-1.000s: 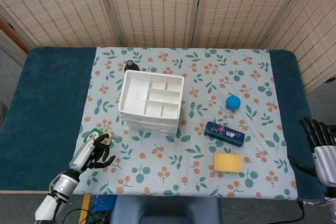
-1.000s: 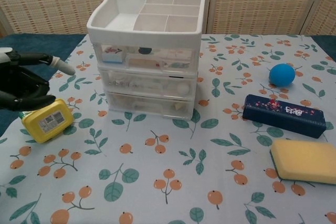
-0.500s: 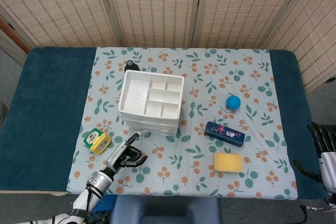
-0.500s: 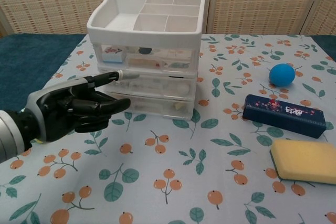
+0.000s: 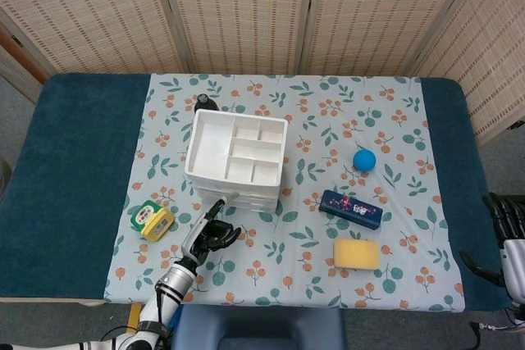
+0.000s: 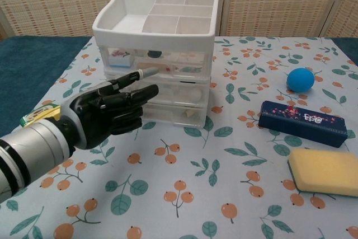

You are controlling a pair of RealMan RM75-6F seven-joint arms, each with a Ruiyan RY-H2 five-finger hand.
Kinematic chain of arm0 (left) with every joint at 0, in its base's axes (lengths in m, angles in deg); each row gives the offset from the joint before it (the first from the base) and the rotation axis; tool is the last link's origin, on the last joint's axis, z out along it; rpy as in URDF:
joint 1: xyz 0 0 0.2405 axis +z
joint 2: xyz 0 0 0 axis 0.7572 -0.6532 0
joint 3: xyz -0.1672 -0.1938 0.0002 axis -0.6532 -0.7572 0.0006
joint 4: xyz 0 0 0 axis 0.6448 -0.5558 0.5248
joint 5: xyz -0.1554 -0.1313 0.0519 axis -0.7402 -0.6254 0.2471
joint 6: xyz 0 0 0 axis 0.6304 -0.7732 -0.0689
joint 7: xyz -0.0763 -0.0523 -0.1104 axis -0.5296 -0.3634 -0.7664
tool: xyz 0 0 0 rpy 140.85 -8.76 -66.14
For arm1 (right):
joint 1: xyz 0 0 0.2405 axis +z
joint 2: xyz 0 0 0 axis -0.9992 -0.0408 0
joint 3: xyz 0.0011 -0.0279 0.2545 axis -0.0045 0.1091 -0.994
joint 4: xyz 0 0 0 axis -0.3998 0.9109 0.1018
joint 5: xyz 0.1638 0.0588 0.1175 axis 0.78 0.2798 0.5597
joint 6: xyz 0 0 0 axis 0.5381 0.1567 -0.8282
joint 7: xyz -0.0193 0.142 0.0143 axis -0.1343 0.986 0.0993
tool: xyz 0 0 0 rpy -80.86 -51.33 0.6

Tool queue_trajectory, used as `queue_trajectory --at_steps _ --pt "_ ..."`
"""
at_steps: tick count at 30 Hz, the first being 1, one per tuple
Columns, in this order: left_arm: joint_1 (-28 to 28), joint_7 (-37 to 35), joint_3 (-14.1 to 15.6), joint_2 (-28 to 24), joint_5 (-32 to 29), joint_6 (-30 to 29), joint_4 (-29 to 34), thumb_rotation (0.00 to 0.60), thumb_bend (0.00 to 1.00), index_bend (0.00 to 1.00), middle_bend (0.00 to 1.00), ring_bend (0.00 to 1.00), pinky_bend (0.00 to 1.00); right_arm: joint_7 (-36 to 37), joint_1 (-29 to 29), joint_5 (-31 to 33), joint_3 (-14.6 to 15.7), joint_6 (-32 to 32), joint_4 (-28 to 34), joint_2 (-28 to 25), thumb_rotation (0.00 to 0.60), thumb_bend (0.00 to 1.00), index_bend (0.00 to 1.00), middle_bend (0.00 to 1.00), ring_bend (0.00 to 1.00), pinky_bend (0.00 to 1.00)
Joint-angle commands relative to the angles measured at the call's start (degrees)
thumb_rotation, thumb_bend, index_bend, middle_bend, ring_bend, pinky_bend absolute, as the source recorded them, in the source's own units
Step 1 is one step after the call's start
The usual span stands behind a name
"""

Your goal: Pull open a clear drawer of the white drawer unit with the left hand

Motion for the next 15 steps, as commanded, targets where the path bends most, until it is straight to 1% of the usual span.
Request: queue_trajectory --at_steps 1,15 --pt "-0.1 -1.2 -0.7 0.7 -0.6 0.7 -0.7 0.600 0.34 0.14 0.94 1.00 1.00 0.0 -0.1 0.1 0.0 -0.1 0.0 0.0 0.600 0.20 0.01 0.04 0.00 0.01" --pt "0.0 -7.2 -3.5 3.2 -1.3 2.4 -2.4 0.600 0.34 0.16 0.94 1.00 1.00 0.0 -0.4 0.6 -0.1 -0.3 0.1 -0.1 0.600 0.20 0.01 0.04 0.00 0.01"
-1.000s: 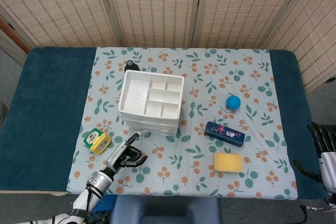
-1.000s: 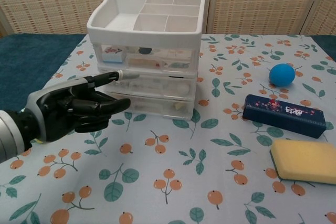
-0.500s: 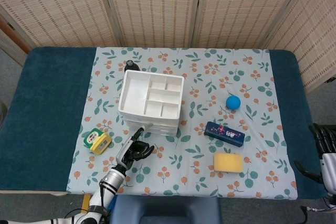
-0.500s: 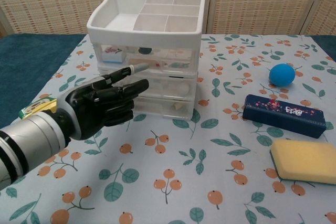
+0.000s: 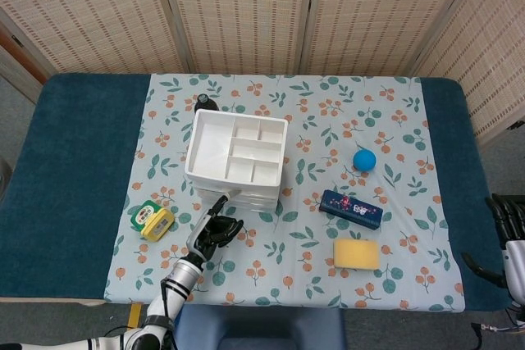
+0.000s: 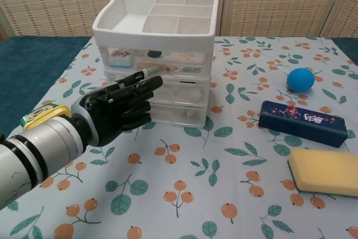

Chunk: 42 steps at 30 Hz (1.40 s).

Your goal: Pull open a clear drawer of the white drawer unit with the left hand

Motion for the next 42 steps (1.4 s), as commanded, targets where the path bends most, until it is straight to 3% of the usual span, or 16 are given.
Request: queue_trajectory --at_steps 1,15,42 --pt "0.1 -1.2 -0.6 0.4 -0.1 0.4 -0.2 0.600 0.34 0.17 0.94 1.00 1.00 0.0 0.0 0.1 0.0 -0.1 0.0 0.0 0.600 0.20 0.01 0.04 0.00 0.01" --pt "-0.4 -5.2 -2.9 1.2 -1.1 3.0 -0.7 0.600 0.34 0.19 0.95 1.00 1.00 0.3 -0.1 0.6 -0.3 -0.7 -0.3 0.1 0.600 0.20 0.01 0.04 0.00 0.01" --pt "-1.1 -3.0 -5.8 3.0 -6.2 5.1 -1.2 0.600 0.34 0.29 0.95 1.00 1.00 1.5 -0.3 1.1 -0.4 -1.3 -1.4 0.4 0.600 0.20 0.01 0.04 0.00 0.01"
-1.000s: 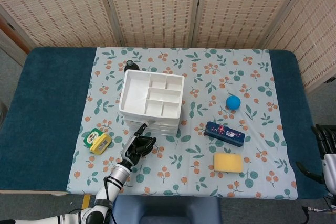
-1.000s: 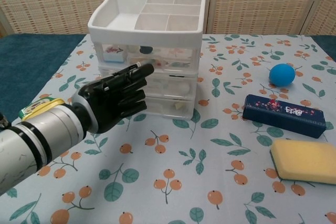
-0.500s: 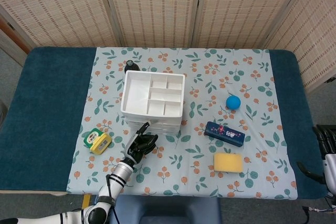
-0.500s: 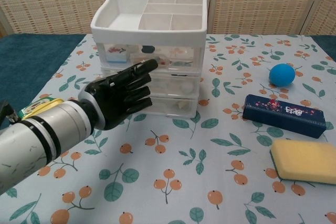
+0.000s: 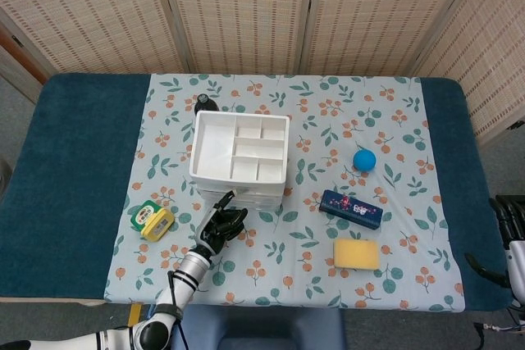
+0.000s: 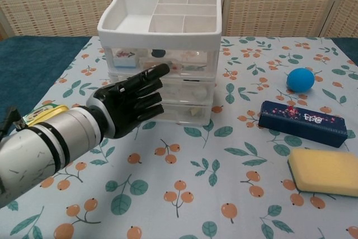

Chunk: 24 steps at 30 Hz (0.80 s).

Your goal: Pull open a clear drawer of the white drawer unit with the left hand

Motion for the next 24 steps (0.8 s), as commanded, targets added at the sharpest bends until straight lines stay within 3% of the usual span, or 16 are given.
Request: queue_trajectory --at_steps 1,24 --pt "0.0 0.2 -0.2 0.1 -0.2 0.1 0.0 0.600 0.34 0.29 0.95 1.00 1.00 0.0 0.0 0.0 0.0 -0.1 0.0 0.0 0.600 0.20 0.01 0.04 0.00 0.01" --pt "2.6 -0.2 1.6 -0.5 1.2 0.3 1.8 0.600 0.34 0.33 0.95 1.00 1.00 -0.1 -0.1 -0.1 0.1 -0.1 0.0 0.1 0.600 0.20 0.01 0.04 0.00 0.01"
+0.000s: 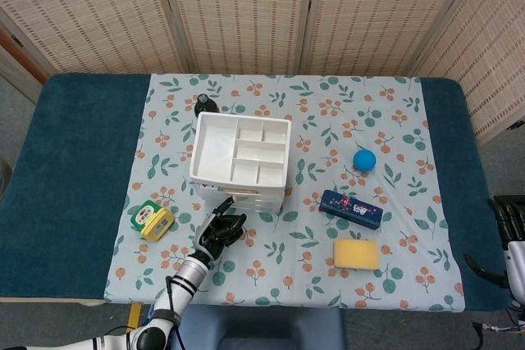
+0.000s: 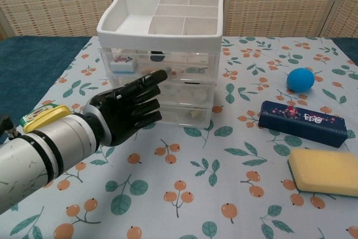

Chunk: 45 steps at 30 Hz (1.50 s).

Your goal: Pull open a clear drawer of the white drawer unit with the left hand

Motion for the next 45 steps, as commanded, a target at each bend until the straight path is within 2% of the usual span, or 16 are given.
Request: queue_trajectory --at_steps 1,9,15,19,23,27,30,37,41,45 --pt "0.4 -0.3 0.4 -0.2 0.3 0.0 0.3 0.600 0.34 0.33 0.95 1.00 1.00 0.0 0.0 0.0 0.0 0.0 0.0 0.0 0.600 0.20 0.01 0.04 0.00 0.01" --pt "1.9 -0.8 1.8 -1.1 2.0 -0.4 1.8 0.600 0.34 0.32 0.95 1.00 1.00 0.0 -0.1 -0.1 0.1 0.0 -0.1 0.1 0.600 0.20 0.01 0.04 0.00 0.01" --pt "2.8 -0.1 3.4 -1.5 3.1 -1.1 2.5 0.600 0.34 0.17 0.95 1.00 1.00 0.1 -0.1 -0.3 0.1 0.1 -0.2 0.1 0.600 0.20 0.01 0.04 0.00 0.01" --pt "3.5 1.1 4.5 -1.8 3.7 -2.2 3.1 0.600 0.34 0.11 0.95 1.00 1.00 0.2 -0.2 -0.3 0.1 0.2 -0.3 0.1 0.600 0.21 0.01 0.04 0.00 0.01" --pt "4.5 6.4 6.8 -3.2 4.1 -4.7 4.2 0.600 0.34 0.07 0.94 1.00 1.00 0.2 -0.3 -0.4 0.1 0.5 -0.2 0.0 0.600 0.21 0.01 0.04 0.00 0.01" --pt "5.3 13.3 9.0 -5.7 3.8 -6.8 6.4 0.600 0.34 0.10 0.94 1.00 1.00 0.2 -0.3 -0.4 0.1 0.4 -0.3 0.1 0.600 0.21 0.01 0.04 0.00 0.01" --pt "5.8 18.9 10.7 -7.6 5.1 -9.2 7.7 0.600 0.34 0.17 0.94 1.00 1.00 0.2 -0.2 -0.5 0.0 0.6 -0.3 0.0 0.600 0.21 0.01 0.04 0.00 0.01" --pt "6.4 30.6 14.2 -13.4 13.2 -14.5 9.2 0.600 0.34 0.32 0.93 1.00 1.00 0.0 -0.2 -0.7 -0.2 1.0 0.0 -0.5 0.600 0.21 0.01 0.04 0.00 0.01" --pt "5.7 36.2 15.1 -17.3 18.8 -16.3 8.8 0.600 0.34 0.32 0.93 1.00 1.00 0.1 -0.2 -1.0 -0.4 1.4 0.1 -0.6 0.600 0.21 0.01 0.04 0.00 0.01" --pt "3.8 42.4 14.5 -21.8 22.2 -16.6 8.8 0.600 0.34 0.28 0.94 1.00 1.00 0.1 -0.2 -1.6 -0.6 2.1 0.2 -0.8 0.600 0.21 0.00 0.04 0.00 0.01"
